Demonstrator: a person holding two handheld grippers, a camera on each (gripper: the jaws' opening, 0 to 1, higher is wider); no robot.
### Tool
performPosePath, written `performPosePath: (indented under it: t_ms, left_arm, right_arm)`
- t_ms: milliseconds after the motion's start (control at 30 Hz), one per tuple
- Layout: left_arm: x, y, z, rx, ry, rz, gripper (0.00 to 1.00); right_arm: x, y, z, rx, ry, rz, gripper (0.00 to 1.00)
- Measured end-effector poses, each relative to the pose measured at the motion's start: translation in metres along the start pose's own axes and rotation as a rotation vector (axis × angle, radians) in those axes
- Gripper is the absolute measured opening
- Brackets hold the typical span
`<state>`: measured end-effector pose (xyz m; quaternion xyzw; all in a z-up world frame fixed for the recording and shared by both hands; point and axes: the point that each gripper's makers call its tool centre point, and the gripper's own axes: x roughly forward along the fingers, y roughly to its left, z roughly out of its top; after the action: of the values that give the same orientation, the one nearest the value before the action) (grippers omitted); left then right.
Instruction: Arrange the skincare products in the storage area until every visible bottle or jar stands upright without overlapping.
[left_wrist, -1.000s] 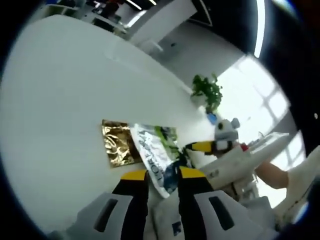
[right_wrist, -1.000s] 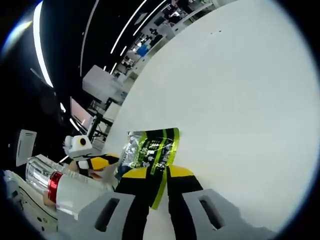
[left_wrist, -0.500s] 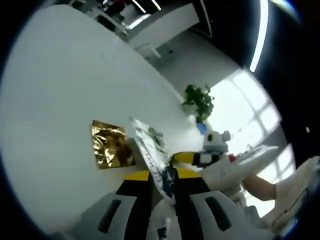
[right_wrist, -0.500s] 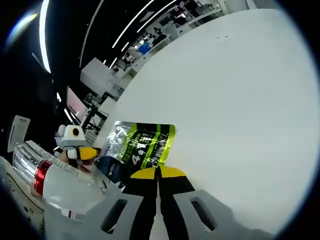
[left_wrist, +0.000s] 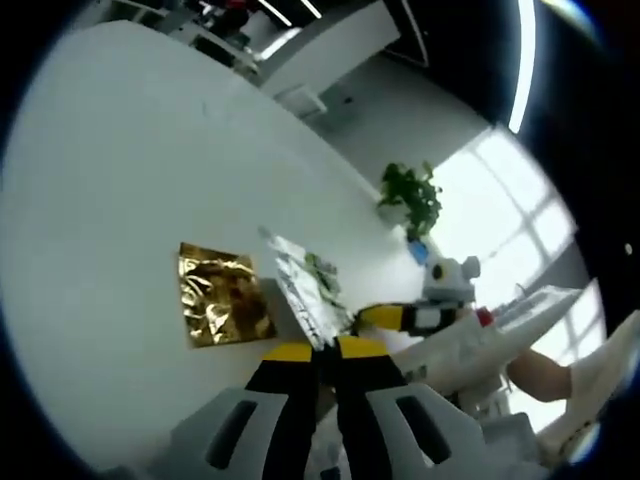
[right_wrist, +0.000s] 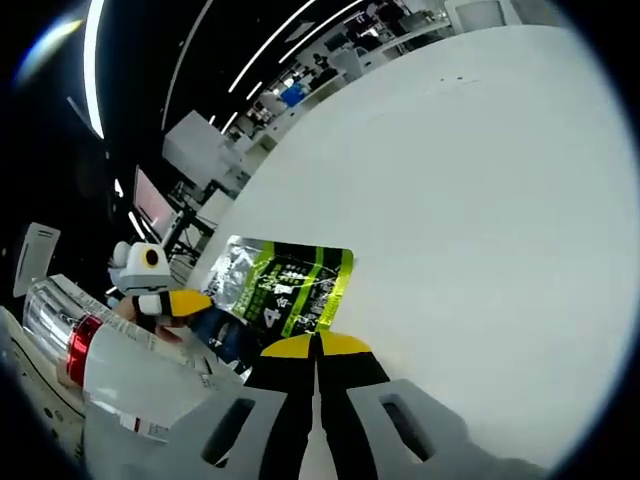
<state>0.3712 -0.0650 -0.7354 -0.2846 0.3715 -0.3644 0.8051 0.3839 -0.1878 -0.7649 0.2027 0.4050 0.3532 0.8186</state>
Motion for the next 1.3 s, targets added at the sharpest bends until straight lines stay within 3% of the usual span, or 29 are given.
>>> performPosePath:
  t_ms: [167, 367, 667, 867, 1133, 1300]
  left_arm:
    - [-0.001, 0.001, 0.002, -0.024, -0.015, 0.016, 0.0]
    - [-0.003, -0.017, 0.003, -0.016, -0.047, 0.0, 0.0]
    - [-0.012, -0.03, 0.028, 0.064, -0.12, -0.015, 0.0]
    - [-0.024, -0.04, 0.039, 0.181, -0.145, 0.024, 0.0]
    - [-0.049, -0.029, 0.061, 0.365, -0.153, 0.119, 0.0]
    - [-0.068, -0.028, 0.064, 0.439, -0.144, 0.163, 0.0]
  right_arm:
    - [-0.001, 0.005, -0.004, 0.044, -0.019, 0.013, 0.01]
    - [-0.004, 0.012, -0.002, 0.146, -0.076, 0.075, 0.08]
    - [-0.02, 0.016, -0.005, 0.084, -0.092, 0.026, 0.12]
    - [-0.039, 0.025, 0.003, 0.029, -0.139, -0.008, 0.12]
    - [-0.068, 0.04, 0.026, -0.038, -0.238, -0.054, 0.13]
    - [-0.084, 0.051, 0.04, -0.066, -0.297, -0.045, 0.14]
